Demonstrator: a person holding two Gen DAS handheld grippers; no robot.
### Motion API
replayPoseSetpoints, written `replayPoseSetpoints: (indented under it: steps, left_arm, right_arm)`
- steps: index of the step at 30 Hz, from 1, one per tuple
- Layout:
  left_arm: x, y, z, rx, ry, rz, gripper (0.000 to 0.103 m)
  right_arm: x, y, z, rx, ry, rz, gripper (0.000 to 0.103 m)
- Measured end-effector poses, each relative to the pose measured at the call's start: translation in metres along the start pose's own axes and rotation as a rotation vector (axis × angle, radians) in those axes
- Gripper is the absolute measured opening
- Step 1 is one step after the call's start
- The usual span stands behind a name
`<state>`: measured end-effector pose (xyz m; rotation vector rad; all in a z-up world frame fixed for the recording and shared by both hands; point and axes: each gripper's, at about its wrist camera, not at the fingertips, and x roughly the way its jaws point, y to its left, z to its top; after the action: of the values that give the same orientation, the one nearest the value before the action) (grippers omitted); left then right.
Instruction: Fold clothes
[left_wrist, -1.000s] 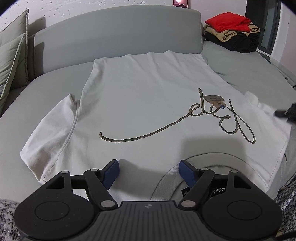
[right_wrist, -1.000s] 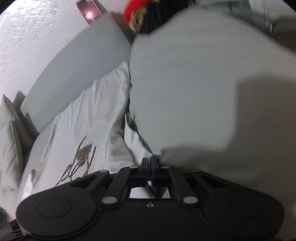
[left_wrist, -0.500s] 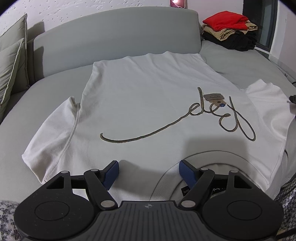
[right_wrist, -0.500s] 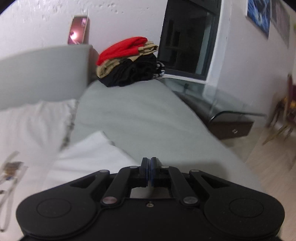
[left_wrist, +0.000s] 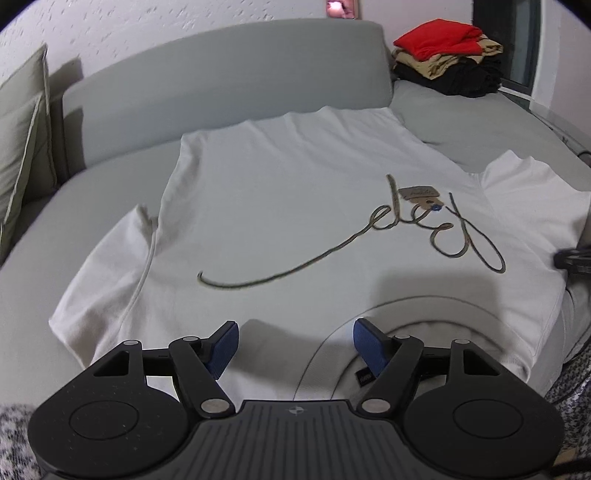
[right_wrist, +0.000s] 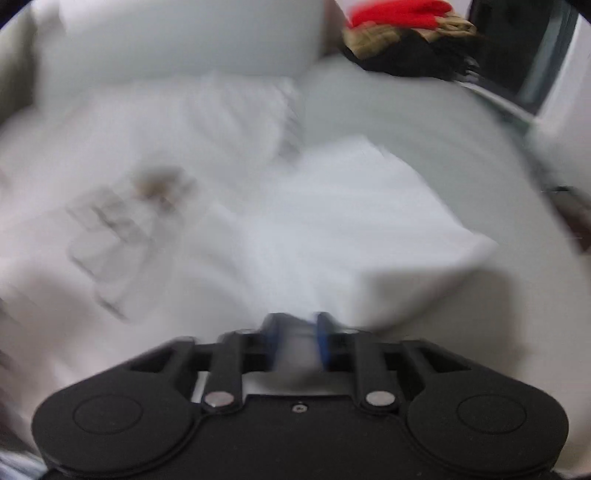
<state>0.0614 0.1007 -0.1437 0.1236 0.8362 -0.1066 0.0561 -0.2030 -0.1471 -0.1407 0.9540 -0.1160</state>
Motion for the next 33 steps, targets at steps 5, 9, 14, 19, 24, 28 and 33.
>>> replayPoseSetpoints:
  steps: [5, 9, 14, 19, 24, 28, 33]
  left_arm:
    - [-0.010, 0.013, -0.003, -0.046, -0.028, -0.018, 0.066]
    - [-0.029, 0.022, -0.005, -0.076, -0.131, -0.021, 0.065]
    - [-0.027, 0.040, -0.002, -0.187, -0.123, 0.055, 0.064]
    - [-0.007, 0.037, -0.001, -0.141, 0.002, 0.104, 0.062]
    - [-0.016, 0.032, -0.018, -0.055, 0.060, 0.066, 0.045]
    - [-0.038, 0.041, -0.036, -0.051, 0.084, -0.025, 0.050]
    - [-0.078, 0.118, -0.046, -0.388, -0.169, -0.058, 0.066]
  right_arm:
    - [-0.035, -0.032, -0.012, 0.169, -0.051, -0.158, 0.001]
    - [-0.062, -0.041, -0.011, 0.275, -0.190, 0.081, 0.007]
    - [-0.060, -0.009, 0.013, 0.284, -0.244, 0.467, 0.007]
    - [-0.041, 0.046, 0.033, 0.166, -0.200, 0.606, 0.009]
    - [-0.030, 0.084, 0.021, -0.006, -0.099, 0.549, 0.023]
    - [-0.052, 0.085, -0.001, -0.154, -0.106, 0.505, 0.034]
    - [-0.067, 0.056, -0.007, -0.050, -0.199, 0.612, 0.058]
